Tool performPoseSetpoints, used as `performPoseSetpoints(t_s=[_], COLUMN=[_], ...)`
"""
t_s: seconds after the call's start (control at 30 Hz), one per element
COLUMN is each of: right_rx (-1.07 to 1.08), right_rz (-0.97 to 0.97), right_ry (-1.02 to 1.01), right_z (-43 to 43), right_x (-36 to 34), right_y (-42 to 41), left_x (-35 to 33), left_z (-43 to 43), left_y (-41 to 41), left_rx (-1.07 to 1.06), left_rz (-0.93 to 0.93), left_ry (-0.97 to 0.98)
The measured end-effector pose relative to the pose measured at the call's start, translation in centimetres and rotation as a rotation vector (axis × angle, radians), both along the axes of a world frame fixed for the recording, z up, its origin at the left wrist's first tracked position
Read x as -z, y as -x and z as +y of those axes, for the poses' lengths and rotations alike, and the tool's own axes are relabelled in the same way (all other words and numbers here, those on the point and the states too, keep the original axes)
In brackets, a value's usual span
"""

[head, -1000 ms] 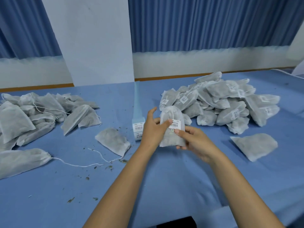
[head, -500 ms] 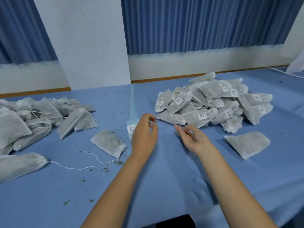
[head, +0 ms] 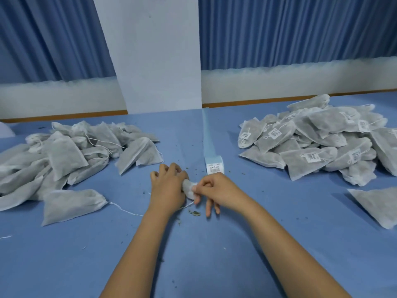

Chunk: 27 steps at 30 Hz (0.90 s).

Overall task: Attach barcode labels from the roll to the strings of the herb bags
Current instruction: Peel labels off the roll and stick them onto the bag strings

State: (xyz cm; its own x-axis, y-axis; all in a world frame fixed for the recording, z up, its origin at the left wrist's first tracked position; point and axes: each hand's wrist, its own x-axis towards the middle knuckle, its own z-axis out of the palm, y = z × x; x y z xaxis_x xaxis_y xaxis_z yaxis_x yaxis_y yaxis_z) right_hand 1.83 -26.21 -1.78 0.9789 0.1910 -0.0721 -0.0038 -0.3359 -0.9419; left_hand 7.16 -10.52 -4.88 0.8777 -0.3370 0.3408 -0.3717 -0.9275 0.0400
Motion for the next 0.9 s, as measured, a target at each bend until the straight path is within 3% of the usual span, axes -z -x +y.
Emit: performPoseSetpoints(t_s=[0.13, 0.27, 0.47, 0.57, 0.67, 0.8, 0.9], right_rx=[0.168, 0.196, 0.192, 0.202, 0.203, 0.227, 0.268], right_rz=[-0.18, -0.278, -0.301, -0.387, -0.45, -0.477, -0.505], right_ry=[0.362, 0.224, 0.02, 0.079, 0.097, 0.066, 0.078], right_z=[1.0, 1.7, 1.0, 1.0, 1.1, 0.6, -0.1], right_x=[0.3, 1.0, 1.6, 1.5, 1.3, 0.9, 0.3], right_y=[-1.0, -2.0, -2.3, -2.1, -2.0, -1.7, -1.6], left_x=[0.3, 0.0, -0.1, -0.2, -0.2, -0.1, -0.6], left_z=[0.1, 0.3, 0.4, 0.0, -0.5, 0.0, 0.3], left_y=[-0.5, -0.7, -0.6, -0.4, 0.1, 0.2, 0.4], left_rx=[0.094, 0.118, -0.017, 0.17, 0.375, 0.334, 0.313], left_rz=[-0.125, -0.076, -0.09, -0.058, 0.09, 0.141, 0.108], left_ry=[0.334, 0.687, 0.545, 0.494, 0.587, 0.75, 0.707])
